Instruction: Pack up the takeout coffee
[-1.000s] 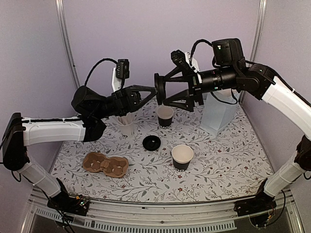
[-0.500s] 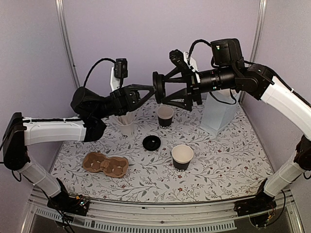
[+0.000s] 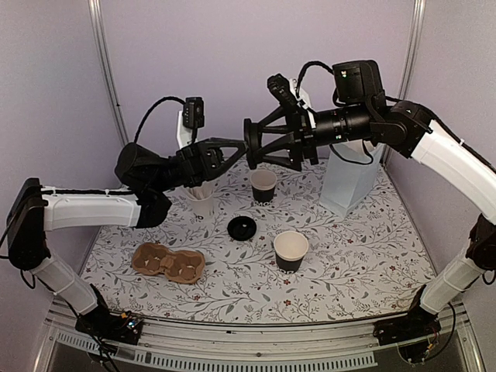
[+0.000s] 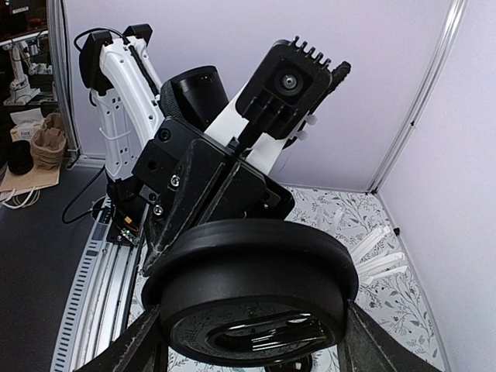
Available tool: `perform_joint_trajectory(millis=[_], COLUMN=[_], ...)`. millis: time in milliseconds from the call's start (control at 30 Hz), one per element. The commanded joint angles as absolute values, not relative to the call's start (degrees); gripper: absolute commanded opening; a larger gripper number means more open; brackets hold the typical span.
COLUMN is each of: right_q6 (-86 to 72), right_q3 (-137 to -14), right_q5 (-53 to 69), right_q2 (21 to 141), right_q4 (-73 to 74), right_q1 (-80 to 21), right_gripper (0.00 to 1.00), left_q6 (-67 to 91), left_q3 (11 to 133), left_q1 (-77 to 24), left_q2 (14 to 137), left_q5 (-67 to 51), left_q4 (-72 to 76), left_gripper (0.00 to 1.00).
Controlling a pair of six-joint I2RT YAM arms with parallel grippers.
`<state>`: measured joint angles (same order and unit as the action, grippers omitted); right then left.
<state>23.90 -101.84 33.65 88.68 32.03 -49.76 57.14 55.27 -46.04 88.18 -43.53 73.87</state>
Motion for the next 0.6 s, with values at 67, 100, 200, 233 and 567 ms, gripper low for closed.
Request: perform_joint_trajectory(millis=[67,100,200,233,567], right_q6=[23.18,23.49,24.94,26.17,37.12], right_q3=[-102.36,-101.94,-99.76,-98.95,-90.76], right_q5=[34.26,33.67,29.98,28.48,21.75], right_q2=[89.56,89.48,88.55,88.32,85.61], right_q4=[31.00,31.09,31.82,32.22,41.99], right_q1=[-50.19,-50.19,-50.19,-50.19,-49.25], right_gripper=[0.66,0.66,0.65,0.66,0.64], left_q6=[57.71,57.67,56.31,54.67,30.29], left_q3=[53.97,53.59,51.90,51.07,52.19], left_q1=[-44.64,-44.41,-43.21,-42.56,-42.67], left_q2=[88.57,88.40,85.82,84.25,69.61], left_q5=[-42.43,-41.92,-39.86,-38.72,-8.77], left_q4=[75.14,74.44,69.04,66.04,11.76], left_gripper=[0.20,0.29,0.46,0.50,0.67])
